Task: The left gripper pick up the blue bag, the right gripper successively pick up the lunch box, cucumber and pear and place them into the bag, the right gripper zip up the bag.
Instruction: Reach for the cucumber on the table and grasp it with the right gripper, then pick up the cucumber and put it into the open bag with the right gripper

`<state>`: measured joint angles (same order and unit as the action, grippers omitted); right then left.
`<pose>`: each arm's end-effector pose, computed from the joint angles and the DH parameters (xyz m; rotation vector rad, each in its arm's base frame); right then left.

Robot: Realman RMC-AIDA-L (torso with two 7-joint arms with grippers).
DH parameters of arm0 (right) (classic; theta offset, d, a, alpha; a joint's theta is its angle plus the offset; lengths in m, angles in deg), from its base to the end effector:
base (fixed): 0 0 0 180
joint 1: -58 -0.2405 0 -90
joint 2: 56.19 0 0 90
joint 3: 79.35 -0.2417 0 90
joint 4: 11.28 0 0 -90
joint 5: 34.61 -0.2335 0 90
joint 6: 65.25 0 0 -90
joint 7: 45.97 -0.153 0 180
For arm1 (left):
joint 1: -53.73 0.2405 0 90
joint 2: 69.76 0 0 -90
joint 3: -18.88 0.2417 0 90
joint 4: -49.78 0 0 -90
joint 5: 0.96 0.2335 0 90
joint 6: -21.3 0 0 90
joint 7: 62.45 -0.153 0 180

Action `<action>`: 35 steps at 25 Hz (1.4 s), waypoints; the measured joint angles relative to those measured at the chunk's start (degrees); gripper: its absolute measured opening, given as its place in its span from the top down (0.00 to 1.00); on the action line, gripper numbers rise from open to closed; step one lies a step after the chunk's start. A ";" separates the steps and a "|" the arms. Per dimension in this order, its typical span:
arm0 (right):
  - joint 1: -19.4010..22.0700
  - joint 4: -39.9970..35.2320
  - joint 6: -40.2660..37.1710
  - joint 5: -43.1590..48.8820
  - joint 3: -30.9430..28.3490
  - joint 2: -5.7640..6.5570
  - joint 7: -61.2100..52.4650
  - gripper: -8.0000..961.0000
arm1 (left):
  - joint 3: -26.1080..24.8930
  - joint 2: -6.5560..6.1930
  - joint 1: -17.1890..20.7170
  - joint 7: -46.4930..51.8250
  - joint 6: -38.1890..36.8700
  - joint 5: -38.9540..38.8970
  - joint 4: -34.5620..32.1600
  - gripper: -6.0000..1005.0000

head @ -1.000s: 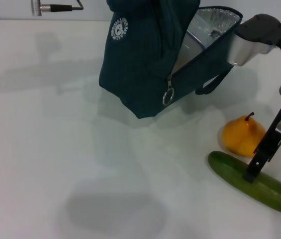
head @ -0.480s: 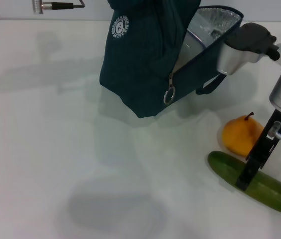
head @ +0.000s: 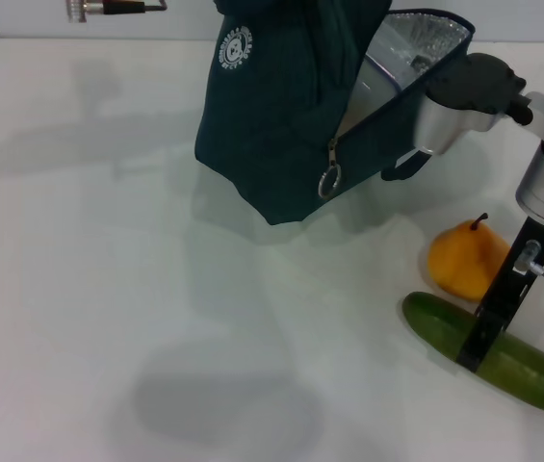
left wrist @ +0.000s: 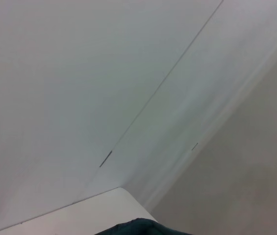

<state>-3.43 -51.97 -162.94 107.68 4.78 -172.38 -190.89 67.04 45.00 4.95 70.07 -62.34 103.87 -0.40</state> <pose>0.1380 0.3729 -0.0504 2.7726 -0.9758 1.0205 -0.0915 0.4426 0.0616 -2.6527 -1.1425 -0.9248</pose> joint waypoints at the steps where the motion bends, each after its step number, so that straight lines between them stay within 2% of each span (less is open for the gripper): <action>1: 0.01 0.00 0.05 0.00 0.06 0.00 0.00 0.14 | 0.00 -0.01 0.00 -0.03 0.02 0.00 0.00 0.94; 12: 0.12 1.34 1.19 -1.93 4.22 0.00 0.00 0.15 | 0.00 0.19 0.37 -0.29 0.07 -0.06 0.00 0.94; 17: -0.03 1.14 1.35 -2.04 4.29 0.00 -0.10 0.33 | 0.00 0.20 0.56 -0.57 0.07 -0.12 0.00 0.94; 25: -0.63 1.27 1.13 -1.69 4.30 0.08 -0.06 0.37 | 0.00 0.04 0.39 -0.60 0.18 -0.16 0.00 0.94; 30: 1.36 -2.17 -0.41 -3.91 0.93 0.70 0.78 0.37 | 0.00 -0.03 0.76 -0.60 0.23 -0.17 0.00 0.94; 35: 5.04 -4.90 -2.96 -4.01 -6.57 1.23 2.71 0.37 | 0.00 -0.05 0.84 -0.60 0.24 -0.17 0.00 0.94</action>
<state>1.60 -56.87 -165.91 103.67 -1.79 -171.15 -188.18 67.04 44.95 5.79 69.47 -62.10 103.71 -0.40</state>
